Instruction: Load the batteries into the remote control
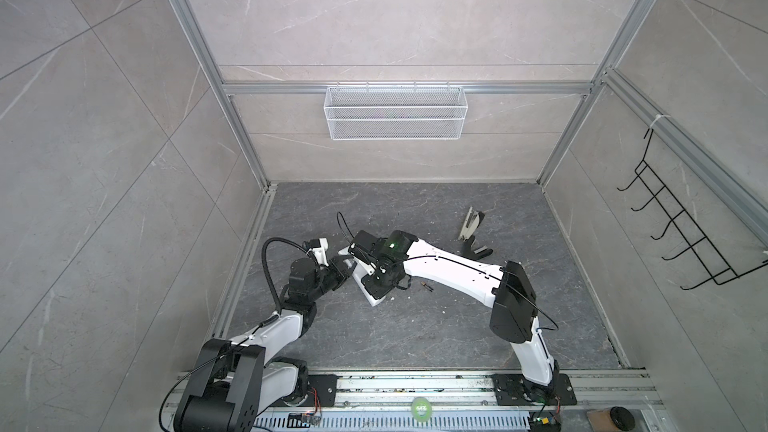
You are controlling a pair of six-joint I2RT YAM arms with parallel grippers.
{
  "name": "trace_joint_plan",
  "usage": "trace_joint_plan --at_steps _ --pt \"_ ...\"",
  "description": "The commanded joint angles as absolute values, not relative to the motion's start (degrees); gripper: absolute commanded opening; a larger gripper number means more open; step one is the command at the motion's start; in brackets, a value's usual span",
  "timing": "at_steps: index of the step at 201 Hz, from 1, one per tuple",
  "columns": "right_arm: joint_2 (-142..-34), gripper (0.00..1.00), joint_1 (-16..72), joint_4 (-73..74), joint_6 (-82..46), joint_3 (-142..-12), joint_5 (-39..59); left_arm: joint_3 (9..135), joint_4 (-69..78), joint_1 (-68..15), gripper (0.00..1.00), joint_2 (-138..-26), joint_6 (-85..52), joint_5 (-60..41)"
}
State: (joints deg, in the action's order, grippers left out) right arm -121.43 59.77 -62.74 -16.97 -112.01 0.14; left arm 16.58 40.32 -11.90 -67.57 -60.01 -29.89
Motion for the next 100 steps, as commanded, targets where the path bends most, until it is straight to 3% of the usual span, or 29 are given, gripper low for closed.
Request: trace_joint_plan --at_steps 1,100 --pt "-122.56 0.22 59.68 -63.92 -17.66 -113.44 -0.9 16.95 43.71 -12.04 0.0 -66.29 -60.77 -30.62" --pt "-122.69 0.09 59.69 -64.06 -17.75 -113.43 -0.46 16.72 44.12 -12.04 0.0 -66.35 -60.73 -30.64"
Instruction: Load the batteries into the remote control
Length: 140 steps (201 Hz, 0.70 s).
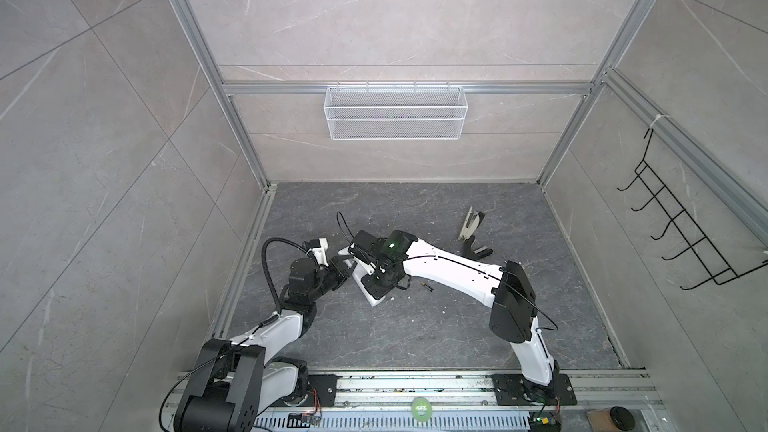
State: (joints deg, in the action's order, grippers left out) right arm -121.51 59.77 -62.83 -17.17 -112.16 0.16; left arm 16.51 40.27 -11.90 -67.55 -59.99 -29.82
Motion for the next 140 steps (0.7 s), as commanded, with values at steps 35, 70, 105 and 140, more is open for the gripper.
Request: trace_joint_plan --at_steps 35,70,105,140 --pt "-122.7 0.02 59.69 -64.61 -17.51 -113.53 0.71 16.87 44.17 -12.04 0.0 -66.46 -60.48 -30.52" --pt "-122.85 0.01 59.77 -65.5 -17.23 -114.27 2.28 16.52 44.1 -12.0 0.0 -66.67 -59.5 -30.06" --pt "-123.66 0.0 59.81 -66.79 -17.14 -115.04 2.67 15.93 45.08 -11.98 0.0 -66.83 -59.55 -30.15" --pt "-124.03 0.0 59.85 -67.83 -16.97 -115.66 2.32 16.06 44.39 -12.04 0.0 -66.46 -58.63 -30.45"
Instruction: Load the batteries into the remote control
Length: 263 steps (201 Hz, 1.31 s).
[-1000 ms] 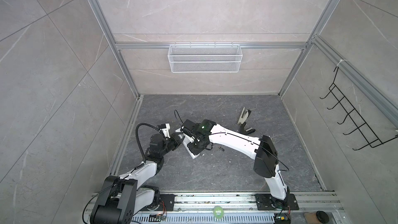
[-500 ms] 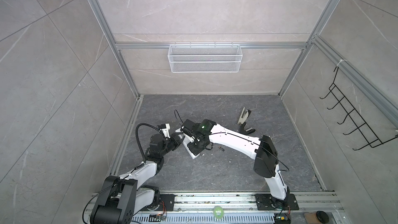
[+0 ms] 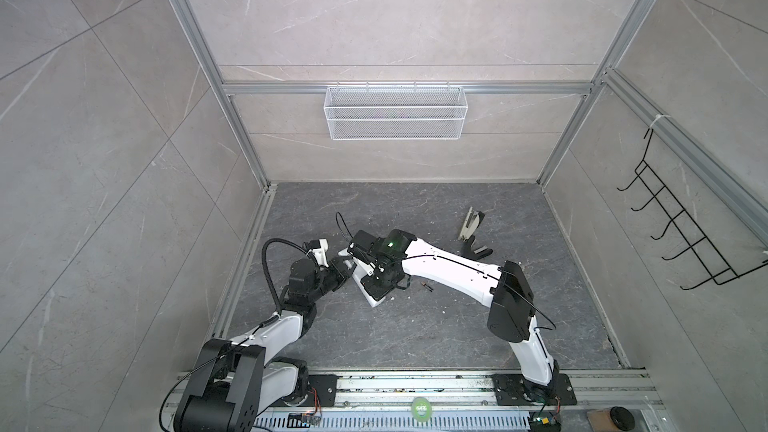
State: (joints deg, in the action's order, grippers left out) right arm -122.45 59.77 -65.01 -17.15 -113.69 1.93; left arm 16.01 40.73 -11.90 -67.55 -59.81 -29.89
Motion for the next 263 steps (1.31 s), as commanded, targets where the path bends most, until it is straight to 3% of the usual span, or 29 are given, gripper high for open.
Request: trace_joint_plan --at_steps 1,204,263 --pt "-124.06 0.0 59.85 -67.89 -16.96 -115.75 2.3 16.07 44.39 -12.04 0.0 -66.41 -58.58 -30.47" --pt "-127.87 0.0 60.12 -72.42 -15.73 -119.97 1.39 15.47 42.57 -12.04 0.0 -65.58 -56.11 -29.82" --pt "-128.06 0.04 60.12 -71.11 -16.26 -119.23 1.64 15.67 42.54 -12.0 0.0 -65.65 -56.08 -29.89"
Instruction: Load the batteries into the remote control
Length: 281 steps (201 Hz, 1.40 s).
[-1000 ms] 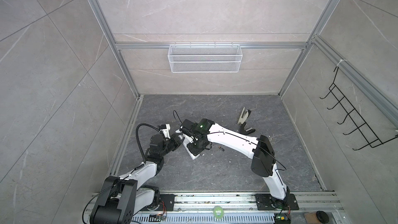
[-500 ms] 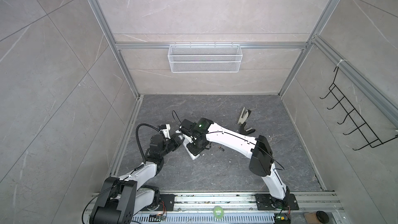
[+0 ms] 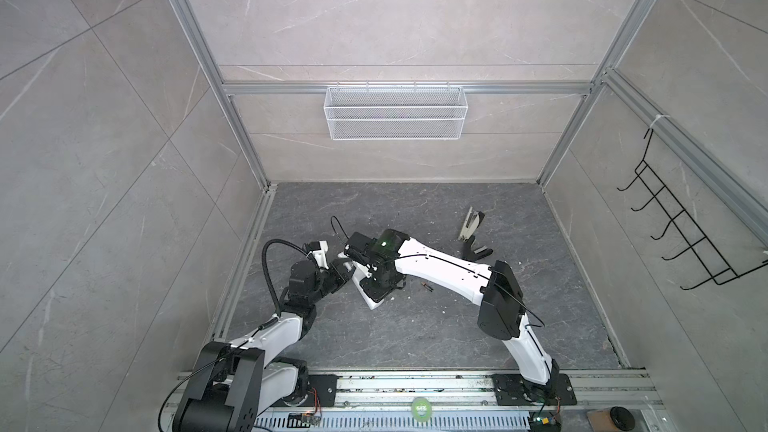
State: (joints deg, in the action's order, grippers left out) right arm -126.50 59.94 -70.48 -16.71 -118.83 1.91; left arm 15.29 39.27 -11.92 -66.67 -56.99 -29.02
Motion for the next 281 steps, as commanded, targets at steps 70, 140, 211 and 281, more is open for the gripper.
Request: trace_joint_plan --at_steps 70,140,211,281 --pt "-127.83 0.09 60.12 -69.84 -16.74 -118.65 2.45 15.43 42.65 -12.04 0.0 -65.59 -56.25 -30.06" --pt "-127.72 0.16 60.12 -69.08 -17.16 -118.4 3.08 15.56 42.72 -12.04 0.0 -65.58 -56.34 -30.33" --pt "-127.32 0.24 60.15 -68.77 -17.48 -118.14 2.8 15.38 42.72 -12.01 0.0 -65.48 -56.25 -30.3" --pt "-126.9 0.23 60.2 -68.2 -17.84 -117.77 2.59 15.38 42.7 -12.04 0.0 -65.33 -56.29 -30.4"
